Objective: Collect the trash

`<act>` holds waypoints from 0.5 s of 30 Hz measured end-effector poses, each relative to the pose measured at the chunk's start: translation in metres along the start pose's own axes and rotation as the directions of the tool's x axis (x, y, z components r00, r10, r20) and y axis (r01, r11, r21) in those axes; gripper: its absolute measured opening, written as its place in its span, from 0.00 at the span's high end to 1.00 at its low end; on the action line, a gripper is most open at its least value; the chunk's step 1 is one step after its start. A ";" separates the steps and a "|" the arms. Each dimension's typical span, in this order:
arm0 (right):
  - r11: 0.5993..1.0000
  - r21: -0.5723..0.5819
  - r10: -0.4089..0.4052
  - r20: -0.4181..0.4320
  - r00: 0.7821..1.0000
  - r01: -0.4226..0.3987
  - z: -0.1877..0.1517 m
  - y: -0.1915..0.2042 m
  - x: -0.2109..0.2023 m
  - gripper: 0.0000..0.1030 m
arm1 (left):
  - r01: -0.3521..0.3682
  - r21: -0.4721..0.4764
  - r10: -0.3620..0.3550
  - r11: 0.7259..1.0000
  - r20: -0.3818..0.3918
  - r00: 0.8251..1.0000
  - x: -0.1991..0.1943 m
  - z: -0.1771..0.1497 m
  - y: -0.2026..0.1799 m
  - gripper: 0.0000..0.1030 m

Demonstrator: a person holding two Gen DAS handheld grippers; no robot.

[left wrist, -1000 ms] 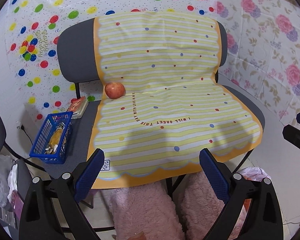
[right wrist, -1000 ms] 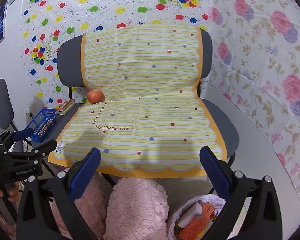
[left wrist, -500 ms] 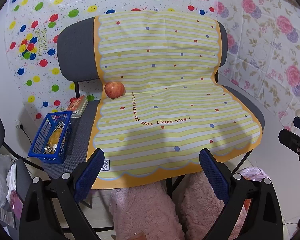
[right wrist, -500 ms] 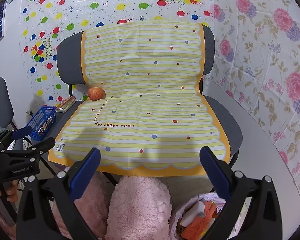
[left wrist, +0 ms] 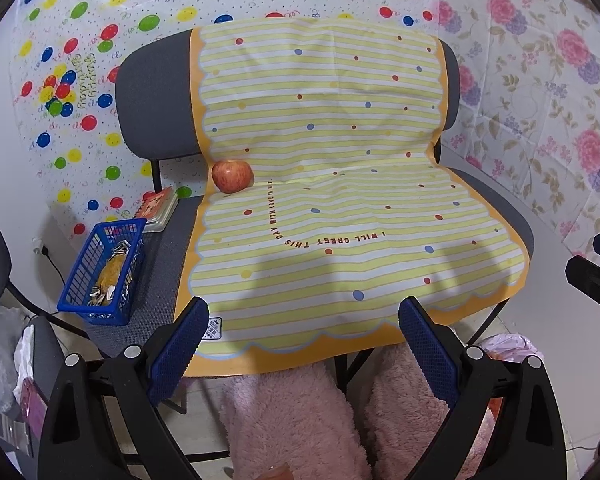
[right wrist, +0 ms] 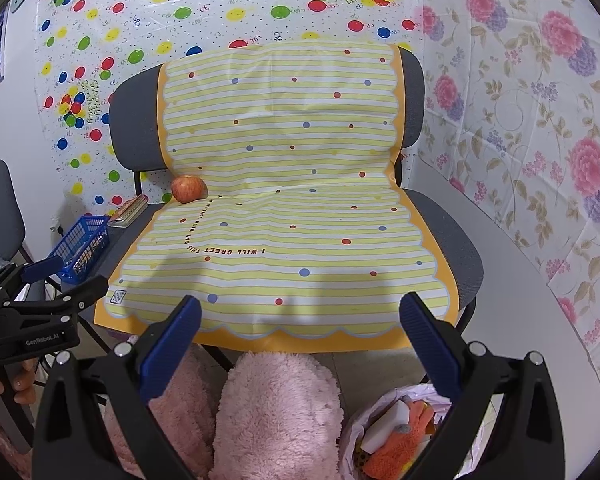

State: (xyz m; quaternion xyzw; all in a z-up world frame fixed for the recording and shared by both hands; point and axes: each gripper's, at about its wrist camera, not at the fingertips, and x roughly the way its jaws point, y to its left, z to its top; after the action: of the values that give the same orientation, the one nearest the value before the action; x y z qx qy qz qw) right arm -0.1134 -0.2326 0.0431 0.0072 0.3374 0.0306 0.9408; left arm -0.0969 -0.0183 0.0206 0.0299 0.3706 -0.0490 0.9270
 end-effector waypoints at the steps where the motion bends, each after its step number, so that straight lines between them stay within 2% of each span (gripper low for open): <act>1: 1.000 0.001 -0.001 0.000 1.000 0.001 0.000 0.000 0.000 0.06 | 0.000 0.000 0.000 1.000 0.001 1.000 0.000 0.000 0.000 0.08; 15: 1.000 0.005 -0.002 -0.003 1.000 0.002 0.000 0.001 0.001 0.06 | -0.008 -0.005 0.008 1.000 -0.001 1.000 0.002 -0.002 0.002 0.08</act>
State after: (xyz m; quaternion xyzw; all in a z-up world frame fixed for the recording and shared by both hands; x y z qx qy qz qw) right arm -0.1128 -0.2316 0.0422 0.0091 0.3387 0.0288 0.9404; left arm -0.0967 -0.0164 0.0176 0.0292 0.3711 -0.0445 0.9271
